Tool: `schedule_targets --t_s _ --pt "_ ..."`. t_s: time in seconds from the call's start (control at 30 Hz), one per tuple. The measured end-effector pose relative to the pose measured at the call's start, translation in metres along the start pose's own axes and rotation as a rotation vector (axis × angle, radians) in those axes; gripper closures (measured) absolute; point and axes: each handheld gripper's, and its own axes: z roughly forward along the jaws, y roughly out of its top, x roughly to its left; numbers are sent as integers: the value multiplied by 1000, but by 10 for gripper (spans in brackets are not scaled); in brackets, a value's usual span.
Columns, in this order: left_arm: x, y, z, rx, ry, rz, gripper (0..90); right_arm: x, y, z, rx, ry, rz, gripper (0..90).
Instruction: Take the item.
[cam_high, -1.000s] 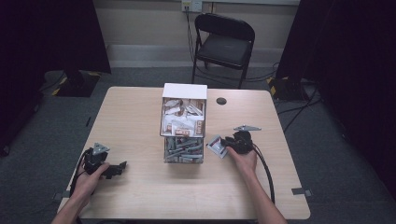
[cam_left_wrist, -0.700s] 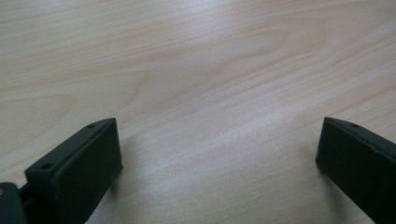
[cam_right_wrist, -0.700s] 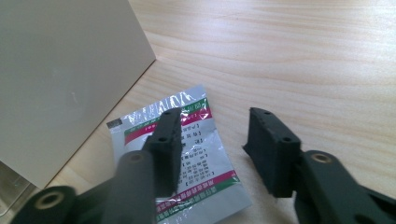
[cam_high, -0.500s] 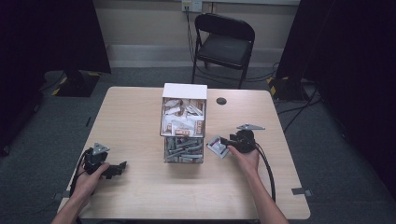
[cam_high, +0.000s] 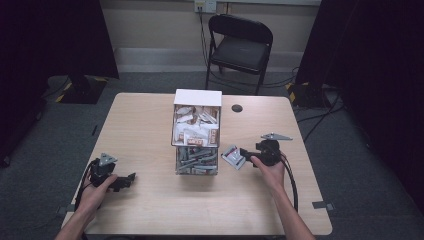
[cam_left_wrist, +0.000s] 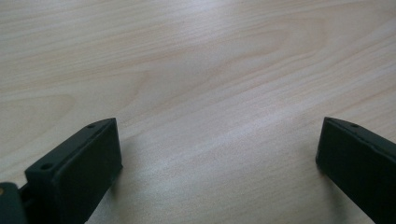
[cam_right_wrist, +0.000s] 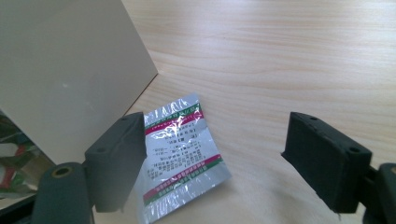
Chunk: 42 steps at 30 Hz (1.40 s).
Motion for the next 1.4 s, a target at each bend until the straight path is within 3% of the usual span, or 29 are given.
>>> schedule_targets --t_s 0.5,0.8,1.4 --pt "0 0 0 0 0 0 0 -10 1 -49 -24 -46 -1 157" --pt "0 0 0 0 0 0 0 -11 -10 -72 -25 -44 4 153" --pt "0 0 0 -1 -2 -3 0 -34 -46 -116 6 -190 31 152"
